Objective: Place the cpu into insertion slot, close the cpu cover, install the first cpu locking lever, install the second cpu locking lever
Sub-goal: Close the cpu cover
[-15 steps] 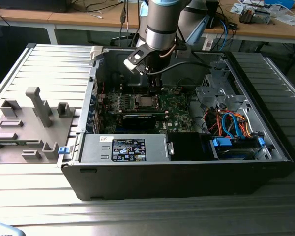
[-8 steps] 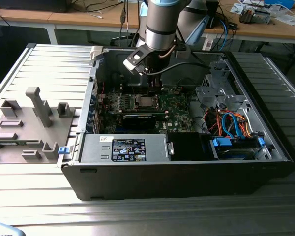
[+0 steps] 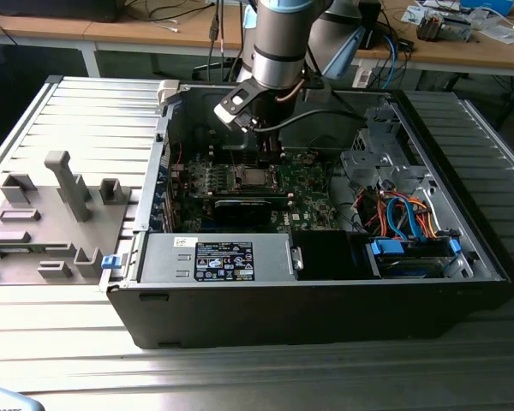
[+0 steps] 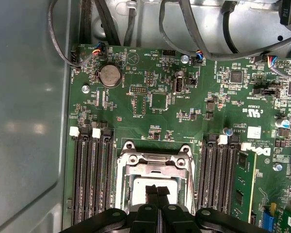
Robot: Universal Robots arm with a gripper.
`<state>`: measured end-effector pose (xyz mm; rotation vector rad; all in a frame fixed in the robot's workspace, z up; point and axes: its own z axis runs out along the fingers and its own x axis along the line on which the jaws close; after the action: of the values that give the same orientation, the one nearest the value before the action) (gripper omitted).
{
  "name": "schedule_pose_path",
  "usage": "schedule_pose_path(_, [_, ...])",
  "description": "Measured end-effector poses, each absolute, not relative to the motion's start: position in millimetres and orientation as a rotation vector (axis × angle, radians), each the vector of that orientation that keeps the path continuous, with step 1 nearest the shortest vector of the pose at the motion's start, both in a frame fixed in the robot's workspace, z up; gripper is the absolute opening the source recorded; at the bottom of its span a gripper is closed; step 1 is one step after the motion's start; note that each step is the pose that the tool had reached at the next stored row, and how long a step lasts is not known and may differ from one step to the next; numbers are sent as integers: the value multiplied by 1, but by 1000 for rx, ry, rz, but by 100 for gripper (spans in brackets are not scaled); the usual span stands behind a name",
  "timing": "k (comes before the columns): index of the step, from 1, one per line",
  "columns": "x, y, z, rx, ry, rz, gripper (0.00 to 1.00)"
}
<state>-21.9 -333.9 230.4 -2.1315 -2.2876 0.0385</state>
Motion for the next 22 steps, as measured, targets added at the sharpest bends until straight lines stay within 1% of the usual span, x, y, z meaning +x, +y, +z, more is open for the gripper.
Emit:
schedule_pose_path(17, [-24,-334,225,-2132,-2288,38,11])
schedule_pose_path(22, [-35,-334,225,-2132,-2288,38,11])
